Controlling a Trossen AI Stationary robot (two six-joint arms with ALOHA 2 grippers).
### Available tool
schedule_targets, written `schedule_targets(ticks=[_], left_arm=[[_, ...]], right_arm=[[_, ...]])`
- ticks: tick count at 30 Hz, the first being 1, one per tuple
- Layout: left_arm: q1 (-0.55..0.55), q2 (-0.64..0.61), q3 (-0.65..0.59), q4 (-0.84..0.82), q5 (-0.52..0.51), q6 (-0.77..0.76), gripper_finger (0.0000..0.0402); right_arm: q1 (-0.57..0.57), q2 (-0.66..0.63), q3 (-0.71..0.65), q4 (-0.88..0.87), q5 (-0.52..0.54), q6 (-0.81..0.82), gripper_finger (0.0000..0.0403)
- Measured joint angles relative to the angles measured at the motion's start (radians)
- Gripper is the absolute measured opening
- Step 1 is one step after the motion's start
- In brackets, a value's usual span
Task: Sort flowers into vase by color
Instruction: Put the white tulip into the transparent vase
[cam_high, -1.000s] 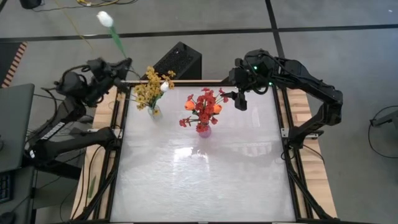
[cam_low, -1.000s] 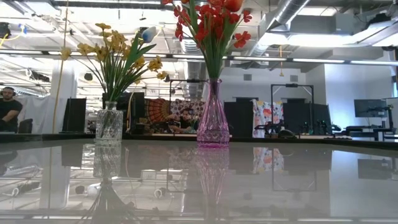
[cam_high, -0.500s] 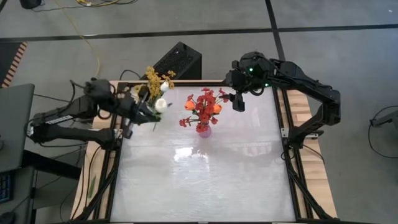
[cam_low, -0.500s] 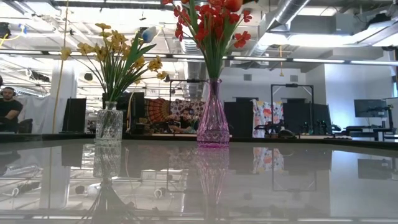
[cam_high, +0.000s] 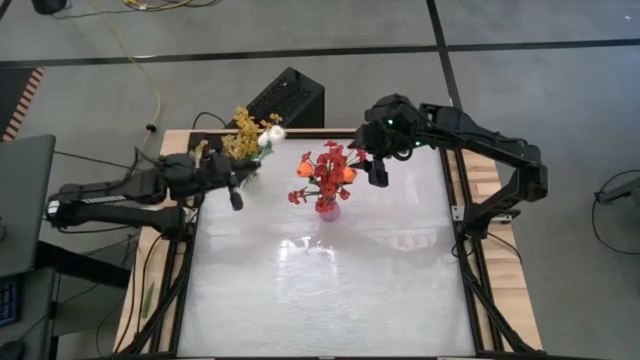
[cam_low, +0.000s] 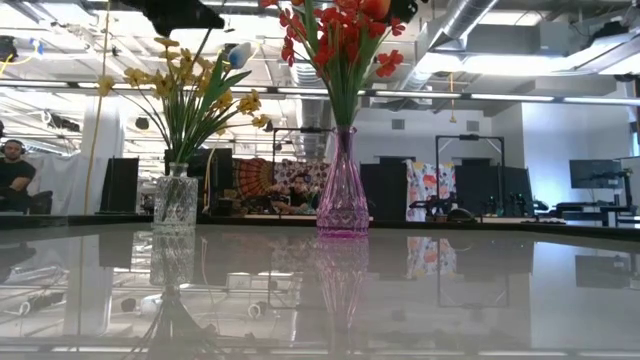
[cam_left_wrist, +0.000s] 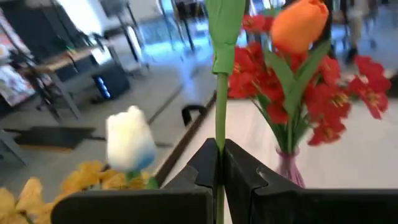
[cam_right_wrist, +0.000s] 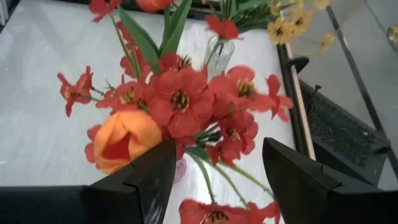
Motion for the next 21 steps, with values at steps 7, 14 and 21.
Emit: schedule_targets(ticks=[7, 14, 21], left_arm=[[-0.001, 0.023, -0.171, 0.156, 0.159, 0.043, 0.0000], [-0.033, 0.033, -0.168, 0.177, 0.191, 0.115, 0.0000], [-0.042, -0.005, -0.170, 0.041, -0.072, 0.200, 0.0000]], right_arm=[[-0.007, 0.000, 0.000, 0.028, 0.000, -0.037, 0.0265], [-0.021, 0.000, 0.000, 0.051, 0.000, -0.040, 0.0265], [-0.016, 0.000, 0.000, 0.040, 0.000, -0.040, 0.0265]])
